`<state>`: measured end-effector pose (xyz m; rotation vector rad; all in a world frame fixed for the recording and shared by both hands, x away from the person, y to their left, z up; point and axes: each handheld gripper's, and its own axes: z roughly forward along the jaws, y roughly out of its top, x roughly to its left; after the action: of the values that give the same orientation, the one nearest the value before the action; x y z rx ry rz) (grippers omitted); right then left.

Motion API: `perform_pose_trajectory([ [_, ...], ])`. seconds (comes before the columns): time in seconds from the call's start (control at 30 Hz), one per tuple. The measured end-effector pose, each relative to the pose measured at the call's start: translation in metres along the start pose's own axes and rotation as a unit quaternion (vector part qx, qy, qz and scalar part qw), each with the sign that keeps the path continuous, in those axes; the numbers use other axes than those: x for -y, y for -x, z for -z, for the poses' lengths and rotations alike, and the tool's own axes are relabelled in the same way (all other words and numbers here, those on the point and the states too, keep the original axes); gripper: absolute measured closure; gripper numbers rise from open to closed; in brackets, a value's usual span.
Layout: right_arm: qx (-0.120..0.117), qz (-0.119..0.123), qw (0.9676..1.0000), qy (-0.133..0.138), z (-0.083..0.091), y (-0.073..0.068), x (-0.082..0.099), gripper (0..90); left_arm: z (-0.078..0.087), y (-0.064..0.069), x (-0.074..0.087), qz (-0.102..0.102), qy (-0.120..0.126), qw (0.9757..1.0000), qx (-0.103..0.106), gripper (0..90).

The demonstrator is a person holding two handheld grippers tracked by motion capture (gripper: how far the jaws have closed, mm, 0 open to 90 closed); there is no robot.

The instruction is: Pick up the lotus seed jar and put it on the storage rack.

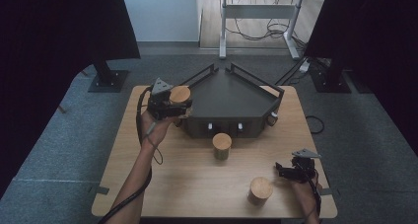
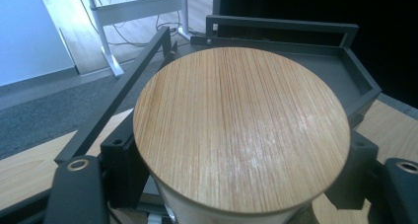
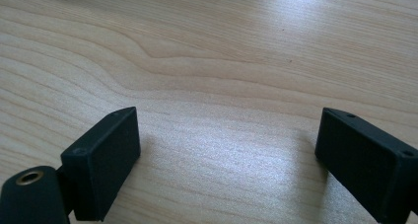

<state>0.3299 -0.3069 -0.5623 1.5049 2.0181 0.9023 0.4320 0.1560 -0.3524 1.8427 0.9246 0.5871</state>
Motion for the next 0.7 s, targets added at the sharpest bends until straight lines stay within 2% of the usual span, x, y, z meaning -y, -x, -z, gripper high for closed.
perform_pose_trajectory([
  [0.53,0.0,0.0,1.0,0.001,0.0,0.0,0.0,10.3,-0.019,-0.002,-0.014,-0.005,-0.007,1.0,-0.003,26.0],
  [0.7,0.0,0.0,1.0,0.001,0.0,0.0,0.0,10.4,-0.025,-0.003,-0.019,-0.001,-0.005,1.0,0.001,25.9],
])
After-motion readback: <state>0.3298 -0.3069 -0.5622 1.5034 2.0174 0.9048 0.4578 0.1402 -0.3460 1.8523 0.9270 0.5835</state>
